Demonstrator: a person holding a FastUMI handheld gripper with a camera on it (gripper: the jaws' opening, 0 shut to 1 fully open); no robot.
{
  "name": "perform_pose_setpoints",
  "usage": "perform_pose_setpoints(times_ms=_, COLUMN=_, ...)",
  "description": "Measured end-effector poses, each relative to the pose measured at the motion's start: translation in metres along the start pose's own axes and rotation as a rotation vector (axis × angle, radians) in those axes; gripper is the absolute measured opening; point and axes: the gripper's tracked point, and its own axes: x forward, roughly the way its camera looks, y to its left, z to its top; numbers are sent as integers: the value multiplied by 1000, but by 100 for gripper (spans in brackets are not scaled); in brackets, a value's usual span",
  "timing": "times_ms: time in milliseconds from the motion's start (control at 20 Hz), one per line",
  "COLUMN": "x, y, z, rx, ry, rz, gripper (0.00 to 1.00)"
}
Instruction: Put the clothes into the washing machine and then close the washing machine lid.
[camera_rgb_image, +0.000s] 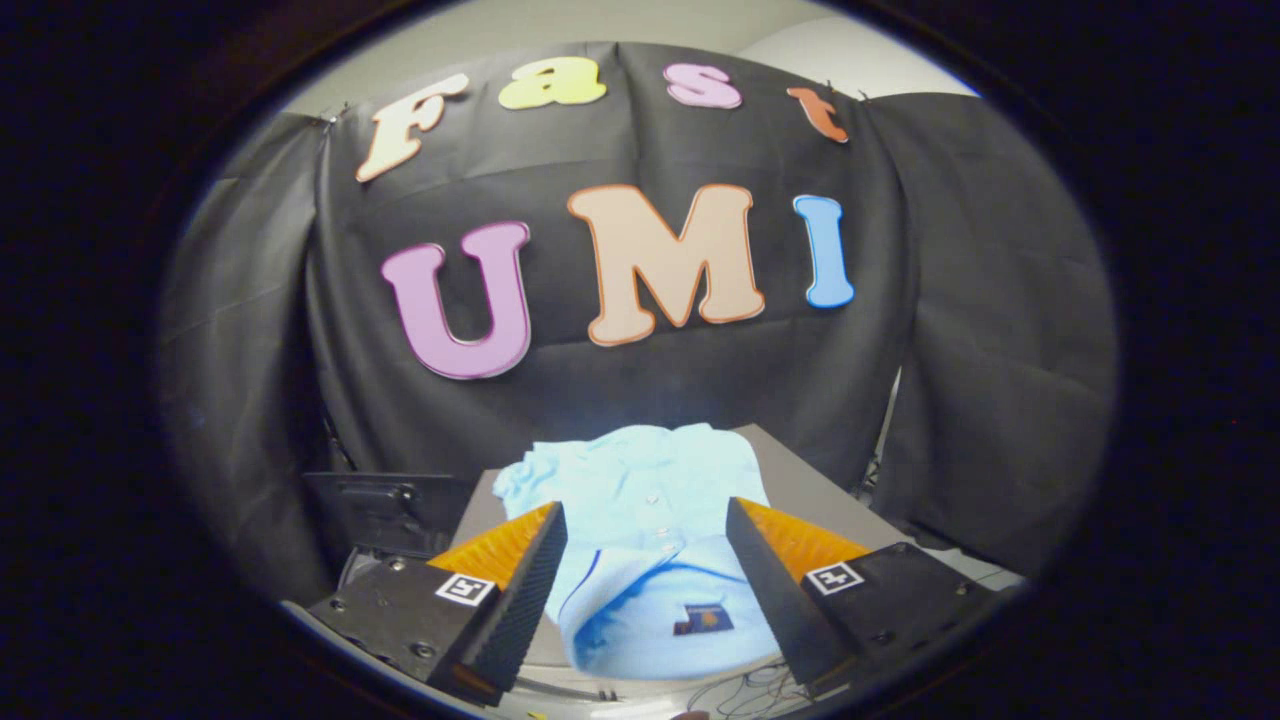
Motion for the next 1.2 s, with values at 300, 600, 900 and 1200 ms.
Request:
perform_pose_setpoints(times_ms=300, x=59, y=15, z=-14, rx=-109, ry=169, rz=-29, gripper=98)
perform_pose_setpoints(times_ms=600, x=85, y=11, z=-49, rx=-159, ry=293, rz=-78, gripper=98)
perform_pose_setpoints(times_ms=900, x=89, y=5, z=-59, rx=-47, ry=310, rz=-58, gripper=95)
perform_pose_setpoints(times_ms=1200, x=86, y=9, z=-63, rx=-73, ry=320, rz=-17, gripper=81)
